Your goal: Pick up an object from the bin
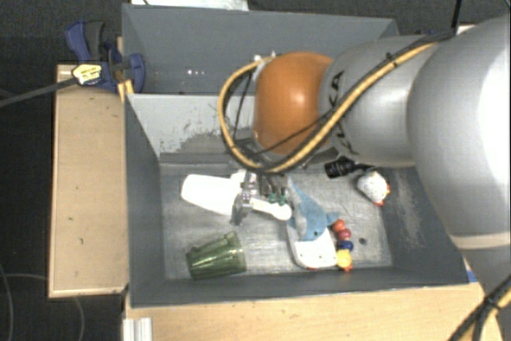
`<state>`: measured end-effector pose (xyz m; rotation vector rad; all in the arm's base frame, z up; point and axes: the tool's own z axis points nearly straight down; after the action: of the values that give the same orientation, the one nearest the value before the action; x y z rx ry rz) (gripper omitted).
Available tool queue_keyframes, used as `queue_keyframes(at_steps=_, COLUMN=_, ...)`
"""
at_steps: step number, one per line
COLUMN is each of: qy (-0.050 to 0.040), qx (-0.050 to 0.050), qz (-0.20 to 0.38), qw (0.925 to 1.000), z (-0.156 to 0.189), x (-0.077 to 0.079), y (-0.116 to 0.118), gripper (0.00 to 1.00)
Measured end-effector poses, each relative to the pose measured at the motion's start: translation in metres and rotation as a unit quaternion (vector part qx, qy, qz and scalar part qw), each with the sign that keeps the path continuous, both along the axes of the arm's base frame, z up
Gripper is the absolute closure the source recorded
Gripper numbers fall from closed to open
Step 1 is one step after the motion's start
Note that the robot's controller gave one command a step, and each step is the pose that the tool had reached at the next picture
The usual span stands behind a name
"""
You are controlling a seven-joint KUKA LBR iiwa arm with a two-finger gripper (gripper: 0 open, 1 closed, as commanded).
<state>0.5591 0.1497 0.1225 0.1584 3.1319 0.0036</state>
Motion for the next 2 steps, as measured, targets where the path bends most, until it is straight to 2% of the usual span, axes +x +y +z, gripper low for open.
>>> queue_keyframes(at_steps=1, qy=-0.0055, qx=0.004, qz=-0.096, qw=0.9953, z=-0.0471, x=0.0063, y=0.0068, gripper=0.0)
queue_keyframes(at_steps=2, qy=-0.0008, qx=0.001, qz=-0.05, qw=0.9987, z=-0.0499, x=0.0034, y=-0.0011, gripper=0.0)
